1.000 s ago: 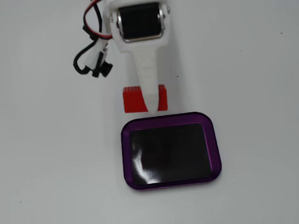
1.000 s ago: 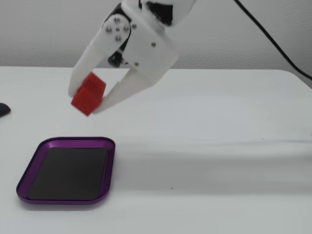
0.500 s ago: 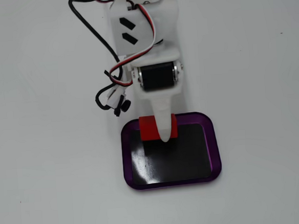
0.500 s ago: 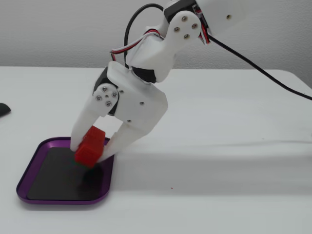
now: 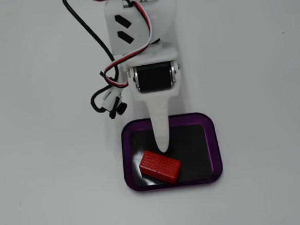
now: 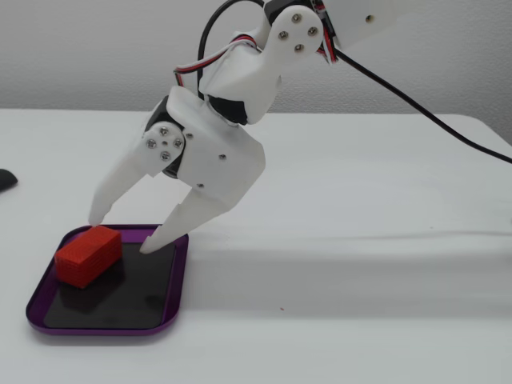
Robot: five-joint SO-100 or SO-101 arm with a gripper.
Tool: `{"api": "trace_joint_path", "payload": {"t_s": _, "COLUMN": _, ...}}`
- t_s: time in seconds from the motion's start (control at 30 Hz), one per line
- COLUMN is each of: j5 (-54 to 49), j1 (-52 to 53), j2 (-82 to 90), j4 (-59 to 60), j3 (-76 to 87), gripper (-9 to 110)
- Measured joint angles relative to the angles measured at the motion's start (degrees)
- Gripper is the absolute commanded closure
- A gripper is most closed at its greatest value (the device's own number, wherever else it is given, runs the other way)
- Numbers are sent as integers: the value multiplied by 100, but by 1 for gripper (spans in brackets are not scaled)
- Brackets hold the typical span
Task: Pick up the cube and place it in the box.
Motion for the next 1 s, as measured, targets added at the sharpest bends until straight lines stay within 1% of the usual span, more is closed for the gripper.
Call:
{"api": "trace_joint_path", "payload": {"t_s": 0.1, "j5": 0, "j1": 0, "j2": 0, "j4": 62, "j3": 0, "gripper": 86}}
{"api": "trace_joint_path", "payload": {"t_s": 0.33, "j5": 0, "j1": 0, "j2": 272, "j4": 1195, "j3": -721, "gripper": 86}}
{"api": "trace_joint_path", "payload": {"t_s": 0.47, "j5": 0, "j1": 0, "j2": 1257, "j4": 1846, "j3": -1020, "gripper": 86}}
{"api": "trace_joint_path", "payload": {"t_s": 0.6, "j5": 0, "j1": 0, "j2": 2646, "j4": 2127, "j3": -984, "gripper": 86}}
{"api": "trace_joint_path", "payload": {"t_s": 0.8, "j5": 0, "j1": -9, "j2": 4685, "j4": 2232, "j3": 466, "gripper": 86}}
{"api": "trace_joint_path", "payload": {"t_s": 1.0, "j5": 0, "j1": 0, "j2": 6504, "j4": 2215, "j3": 2716, "gripper": 86}}
